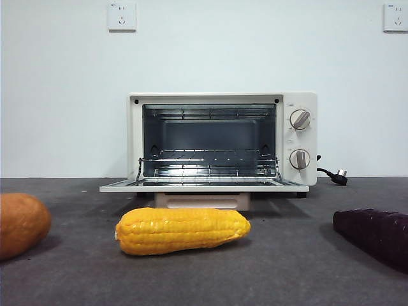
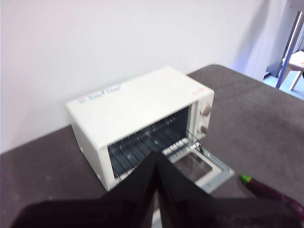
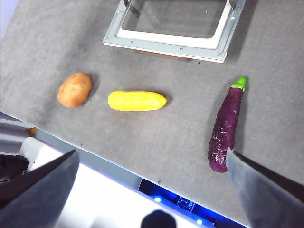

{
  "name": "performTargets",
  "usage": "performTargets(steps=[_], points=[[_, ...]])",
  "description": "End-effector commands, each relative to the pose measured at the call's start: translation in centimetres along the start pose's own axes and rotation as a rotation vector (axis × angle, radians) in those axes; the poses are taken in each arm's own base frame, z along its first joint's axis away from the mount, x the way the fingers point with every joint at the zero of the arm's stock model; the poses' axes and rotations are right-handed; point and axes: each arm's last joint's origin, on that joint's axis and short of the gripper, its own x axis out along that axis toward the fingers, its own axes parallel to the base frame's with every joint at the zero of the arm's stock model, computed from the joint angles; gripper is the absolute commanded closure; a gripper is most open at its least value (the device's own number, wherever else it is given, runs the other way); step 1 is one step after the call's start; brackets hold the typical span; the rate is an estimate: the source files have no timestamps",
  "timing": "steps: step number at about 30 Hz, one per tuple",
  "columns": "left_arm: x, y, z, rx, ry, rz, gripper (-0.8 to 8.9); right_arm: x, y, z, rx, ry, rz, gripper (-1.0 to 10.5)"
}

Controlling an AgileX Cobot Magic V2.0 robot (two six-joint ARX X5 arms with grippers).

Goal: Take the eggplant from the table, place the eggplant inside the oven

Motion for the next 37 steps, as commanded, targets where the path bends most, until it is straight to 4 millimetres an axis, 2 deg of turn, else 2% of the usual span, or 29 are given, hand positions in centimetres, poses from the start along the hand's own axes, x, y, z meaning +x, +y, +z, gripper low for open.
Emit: performTargets(steps=[1, 6, 11, 15, 18, 22, 30, 37], points=[[-0.5, -0.4, -2.1, -0.02, 0.024, -0.007, 8.19, 0.1, -0.1, 0.2, -0.013, 0.0, -0.002, 3.5], [-0.8, -1.3, -6.6, -0.056, 0.077, -0.025, 8.2, 0.2, -0.1, 0.2, -0.01, 0.005, -0.002, 3.5], [-0.3, -2.1, -10.8, -0.095, 0.111, -0.12, 8.19, 0.9, -0.4, 0.5, 0.001, 0.042, -0.033, 3.5], [0.3, -2.3, -13.0, -0.126, 0.139, -0.179, 8.2, 2.2, -0.7, 0.8, 0.004, 0.126, -0.099, 3.5], [0.6, -2.4, -13.7, -0.142, 0.15, -0.23, 8.19, 3.3, -0.9, 0.9, 0.014, 0.167, -0.128, 3.5], [0.6, -2.4, -13.7, -0.137, 0.141, -0.237, 8.19, 5.5, -1.4, 0.3, 0.044, 0.223, -0.142, 3.5], [0.6, -2.4, -13.6, -0.133, 0.133, -0.239, 8.19, 11.7, -2.5, -2.6, 0.098, 0.29, -0.174, 3.5], [0.6, -2.5, -13.7, -0.137, 0.146, -0.249, 8.19, 15.9, -2.8, -4.6, 0.113, 0.356, -0.237, 3.5]])
